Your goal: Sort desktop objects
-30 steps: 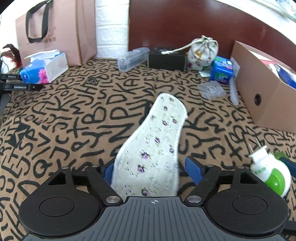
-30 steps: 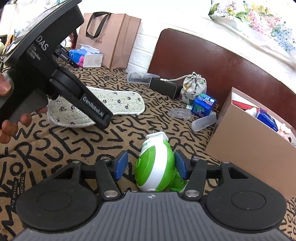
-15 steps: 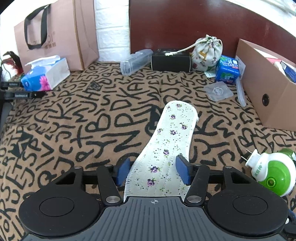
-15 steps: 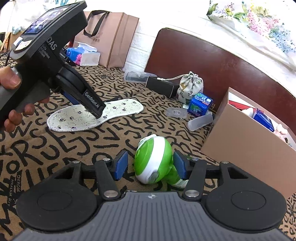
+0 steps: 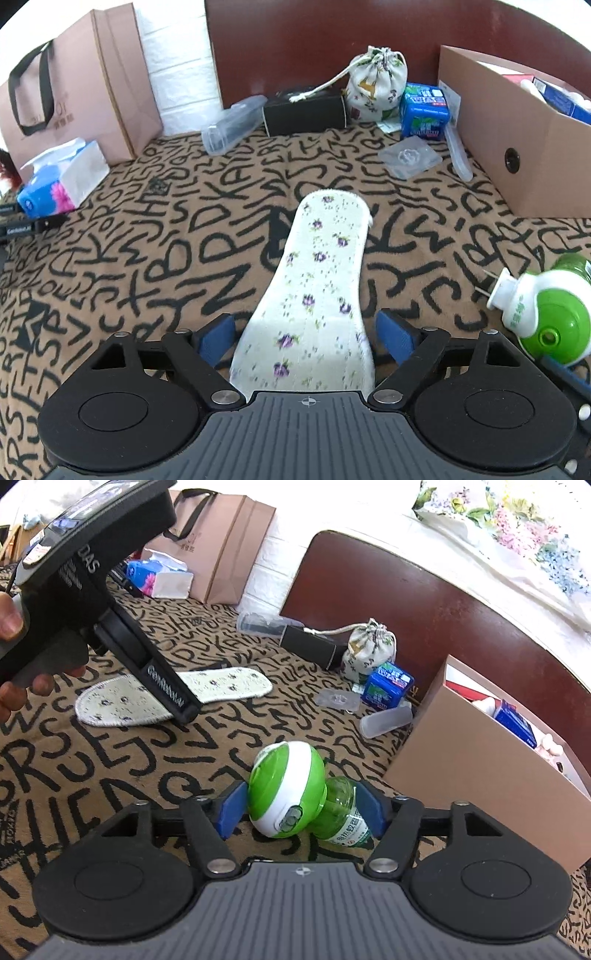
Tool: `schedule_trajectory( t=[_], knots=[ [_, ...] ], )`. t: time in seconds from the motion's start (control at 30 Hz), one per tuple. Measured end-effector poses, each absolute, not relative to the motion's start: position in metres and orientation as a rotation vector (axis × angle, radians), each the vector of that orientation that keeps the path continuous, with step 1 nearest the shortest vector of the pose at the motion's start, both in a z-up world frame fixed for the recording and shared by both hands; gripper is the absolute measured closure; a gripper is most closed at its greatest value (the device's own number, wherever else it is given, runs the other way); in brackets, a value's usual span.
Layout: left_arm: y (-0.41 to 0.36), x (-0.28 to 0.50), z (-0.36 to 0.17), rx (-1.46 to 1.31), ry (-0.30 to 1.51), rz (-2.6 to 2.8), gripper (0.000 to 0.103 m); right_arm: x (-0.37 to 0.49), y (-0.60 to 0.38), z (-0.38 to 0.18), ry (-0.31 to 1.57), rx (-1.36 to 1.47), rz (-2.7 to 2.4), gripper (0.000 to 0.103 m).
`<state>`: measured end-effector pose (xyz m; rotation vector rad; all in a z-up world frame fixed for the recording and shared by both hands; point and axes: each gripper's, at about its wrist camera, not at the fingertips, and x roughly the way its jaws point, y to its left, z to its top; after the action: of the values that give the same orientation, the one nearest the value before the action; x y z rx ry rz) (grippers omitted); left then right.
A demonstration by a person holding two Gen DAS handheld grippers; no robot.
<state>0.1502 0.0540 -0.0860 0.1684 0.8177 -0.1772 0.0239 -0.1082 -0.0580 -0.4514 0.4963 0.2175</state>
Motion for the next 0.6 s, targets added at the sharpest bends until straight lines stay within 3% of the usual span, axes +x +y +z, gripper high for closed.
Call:
schedule_trajectory(
  t=[0.07, 0.5, 0.6],
  knots=[
    [0.054, 0.153, -0.085, 0.153, 0.825, -0.181, 0.032, 0.026, -0.109, -0.059, 0.501, -0.44, 0.216, 0.023],
    [0.066, 0.154, -0.083, 0.109, 0.831, -0.175, 0.032, 0.006, -0.133, -0.053, 0.505, -0.533, 0.242, 0.024],
    [0.064, 0.156, -0.084, 0.114, 0.833, -0.17, 0.027, 0.0, -0.141, -0.058, 0.52, -0.577, 0.217, 0.026]
  ],
)
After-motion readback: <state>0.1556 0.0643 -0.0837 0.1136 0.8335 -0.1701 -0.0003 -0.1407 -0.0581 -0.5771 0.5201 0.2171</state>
